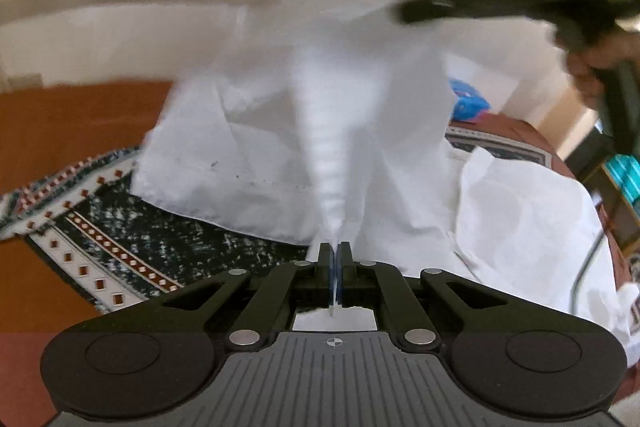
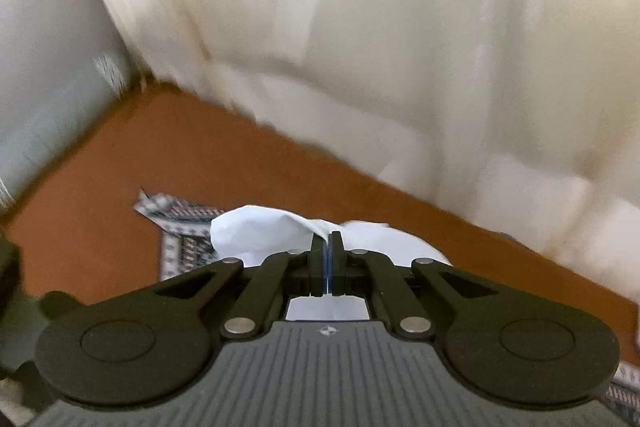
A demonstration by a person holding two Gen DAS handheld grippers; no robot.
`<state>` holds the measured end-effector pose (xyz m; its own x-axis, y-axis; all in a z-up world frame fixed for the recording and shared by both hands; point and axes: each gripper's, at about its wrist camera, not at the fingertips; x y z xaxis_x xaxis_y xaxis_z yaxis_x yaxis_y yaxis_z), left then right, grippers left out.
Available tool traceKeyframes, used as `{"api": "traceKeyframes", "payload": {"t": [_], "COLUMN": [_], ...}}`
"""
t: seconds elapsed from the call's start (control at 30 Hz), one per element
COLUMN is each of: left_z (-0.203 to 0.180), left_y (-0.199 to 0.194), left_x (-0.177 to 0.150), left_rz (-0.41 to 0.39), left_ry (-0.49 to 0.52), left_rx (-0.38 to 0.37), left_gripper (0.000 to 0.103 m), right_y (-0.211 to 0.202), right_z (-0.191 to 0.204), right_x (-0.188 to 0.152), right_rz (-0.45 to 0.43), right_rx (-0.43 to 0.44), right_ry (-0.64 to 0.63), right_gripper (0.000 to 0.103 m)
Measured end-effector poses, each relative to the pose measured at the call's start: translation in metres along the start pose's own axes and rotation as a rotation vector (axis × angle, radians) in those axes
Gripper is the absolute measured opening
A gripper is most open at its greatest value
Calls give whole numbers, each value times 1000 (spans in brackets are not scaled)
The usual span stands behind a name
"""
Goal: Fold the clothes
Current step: 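Grasp a shirt corner with the left tool while the right tool grasps another corner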
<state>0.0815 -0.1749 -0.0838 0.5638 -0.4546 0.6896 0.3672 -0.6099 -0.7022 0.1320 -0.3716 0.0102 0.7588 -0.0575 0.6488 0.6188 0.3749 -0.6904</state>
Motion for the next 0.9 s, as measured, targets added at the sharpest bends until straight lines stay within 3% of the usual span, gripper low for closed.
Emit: {"api": "traceKeyframes", "payload": {"t": [0.03, 0.17, 0.23, 0.4, 0.47, 0.53, 0.63, 0.7, 0.8, 0.9], "left_z": [-1, 9, 15, 25, 31, 39, 47, 46, 34, 37], "left_y": [-7, -13, -10, 1, 10, 21, 31, 37, 51, 73], "left_x": [-1, 8, 17, 52, 65, 76, 89, 95, 89, 78], "left_rz": [-3, -22, -31, -67, -54, -26, -1, 25, 84, 145], "left_ry": [7, 72, 98, 225, 262, 274, 243, 278, 431, 463], "left_rx": [7, 128, 178, 194, 172, 134, 13, -70, -66, -53], "left_gripper": [23, 35, 45, 68, 76, 77, 78, 86, 87, 87], "right_y": [-23, -90, -109, -130, -131, -129, -127, -129, -131, -131], "right_z": [-7, -28, -35, -33, -29, -26, -24, -25, -25, -25], "right_x": [-8, -39, -53, -67, -67, -68, -69, -70, -70, -70], "right_rz": [-22, -65, -71, -95, -99, -97, -94, -92, -89, -85], "right_rx": [-9, -60, -91, -102, -105, -107, -106, -109, -115, -118], "right_ry": [25, 101, 125, 148, 139, 131, 136, 138, 140, 142], "right_gripper": [0, 0, 0, 0, 0, 0, 0, 0, 0, 1]}}
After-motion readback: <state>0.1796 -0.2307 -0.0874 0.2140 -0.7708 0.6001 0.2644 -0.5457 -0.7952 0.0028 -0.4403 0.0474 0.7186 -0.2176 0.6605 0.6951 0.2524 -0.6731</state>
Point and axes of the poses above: each gripper's, at about its wrist camera, not at the fingertips, and y roughly the way its jaws point, z to its left, x to its top, and after that the axes turned 12 degrees about y, right-handed
